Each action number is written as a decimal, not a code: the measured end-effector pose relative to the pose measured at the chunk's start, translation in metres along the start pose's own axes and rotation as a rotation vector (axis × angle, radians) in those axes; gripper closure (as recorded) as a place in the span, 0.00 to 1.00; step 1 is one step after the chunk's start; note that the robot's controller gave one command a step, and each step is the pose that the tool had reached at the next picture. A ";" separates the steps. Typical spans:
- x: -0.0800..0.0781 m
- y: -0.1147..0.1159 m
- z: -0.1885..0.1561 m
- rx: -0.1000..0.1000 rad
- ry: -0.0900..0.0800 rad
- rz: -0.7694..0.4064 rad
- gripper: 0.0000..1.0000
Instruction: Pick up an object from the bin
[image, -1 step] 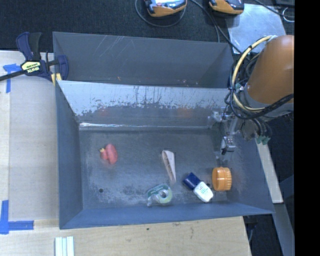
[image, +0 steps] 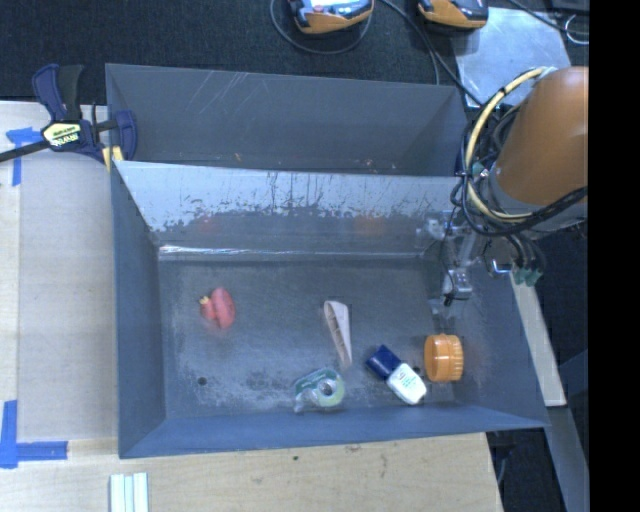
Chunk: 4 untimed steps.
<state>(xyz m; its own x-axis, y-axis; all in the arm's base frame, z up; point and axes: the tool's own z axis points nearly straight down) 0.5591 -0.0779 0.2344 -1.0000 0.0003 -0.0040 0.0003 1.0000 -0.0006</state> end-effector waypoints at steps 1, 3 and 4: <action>0.046 -0.056 0.117 0.000 0.001 -0.163 0.00; 0.059 -0.011 0.119 -0.001 -0.001 -0.385 0.00; 0.054 -0.078 0.166 0.002 -0.002 0.026 0.00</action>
Offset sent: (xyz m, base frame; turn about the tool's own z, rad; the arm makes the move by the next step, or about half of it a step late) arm -0.0499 -0.0733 -0.0749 -0.2397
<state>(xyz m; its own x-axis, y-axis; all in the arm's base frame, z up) 0.5055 -0.1555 0.0687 -0.9996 0.0258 -0.0064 0.0259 0.9997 -0.0025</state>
